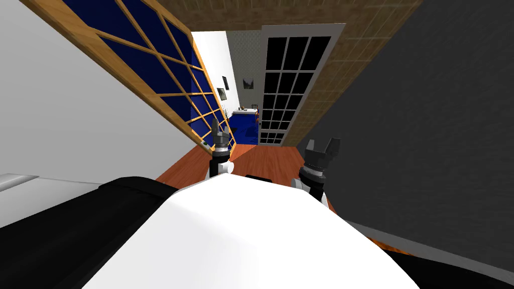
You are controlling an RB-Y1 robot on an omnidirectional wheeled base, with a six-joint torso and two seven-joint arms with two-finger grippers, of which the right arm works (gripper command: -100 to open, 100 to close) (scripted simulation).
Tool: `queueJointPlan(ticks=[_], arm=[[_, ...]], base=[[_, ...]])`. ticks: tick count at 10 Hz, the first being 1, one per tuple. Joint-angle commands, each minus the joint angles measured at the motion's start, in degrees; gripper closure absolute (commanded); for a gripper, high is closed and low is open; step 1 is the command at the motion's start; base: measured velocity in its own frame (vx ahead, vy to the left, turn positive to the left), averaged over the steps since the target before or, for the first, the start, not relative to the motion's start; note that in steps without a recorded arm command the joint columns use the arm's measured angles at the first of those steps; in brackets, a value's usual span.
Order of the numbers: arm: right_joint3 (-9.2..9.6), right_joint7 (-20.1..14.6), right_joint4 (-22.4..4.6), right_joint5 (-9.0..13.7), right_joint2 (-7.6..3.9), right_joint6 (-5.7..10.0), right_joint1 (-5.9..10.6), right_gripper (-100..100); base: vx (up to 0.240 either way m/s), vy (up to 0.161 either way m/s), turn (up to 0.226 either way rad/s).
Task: Pull the door open
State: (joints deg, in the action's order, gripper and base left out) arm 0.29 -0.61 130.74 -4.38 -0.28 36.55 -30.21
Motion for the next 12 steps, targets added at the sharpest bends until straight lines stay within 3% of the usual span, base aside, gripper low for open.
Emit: queueJointPlan(ticks=[1,12], arm=[[-0.14,-1.81,-1.95,1.08,-0.72,0.32,0.46,-100],[-1.01,-13.36,-14.43,8.0,-3.57,2.38,3.43,-100]], base=[[0.067,-0.076,0.161],[0.132,0.037,0.112]])
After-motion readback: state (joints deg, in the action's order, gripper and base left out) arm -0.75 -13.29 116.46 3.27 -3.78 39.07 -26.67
